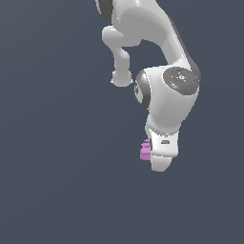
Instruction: Pick up the object and move it to a goal position.
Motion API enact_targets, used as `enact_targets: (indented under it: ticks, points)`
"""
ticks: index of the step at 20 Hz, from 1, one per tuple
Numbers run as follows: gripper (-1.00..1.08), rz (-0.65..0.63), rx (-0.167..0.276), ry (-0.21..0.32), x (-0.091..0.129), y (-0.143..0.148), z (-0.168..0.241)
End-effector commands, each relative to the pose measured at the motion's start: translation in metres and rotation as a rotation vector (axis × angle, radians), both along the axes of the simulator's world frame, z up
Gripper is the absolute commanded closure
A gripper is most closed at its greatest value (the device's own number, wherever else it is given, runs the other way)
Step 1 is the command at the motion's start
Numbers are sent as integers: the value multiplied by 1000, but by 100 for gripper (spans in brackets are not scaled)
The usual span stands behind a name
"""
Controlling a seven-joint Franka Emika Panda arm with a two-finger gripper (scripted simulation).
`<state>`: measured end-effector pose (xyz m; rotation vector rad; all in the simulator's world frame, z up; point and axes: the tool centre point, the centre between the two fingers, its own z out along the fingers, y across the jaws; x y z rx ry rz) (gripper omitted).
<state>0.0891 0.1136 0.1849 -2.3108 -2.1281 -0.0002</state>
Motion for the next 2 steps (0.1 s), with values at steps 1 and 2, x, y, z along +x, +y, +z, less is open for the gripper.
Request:
enact_targets:
  ticks: [1,2]
  points:
    - [108,0,0,0,1,0,1]
    - [108,0,0,0,1,0,1]
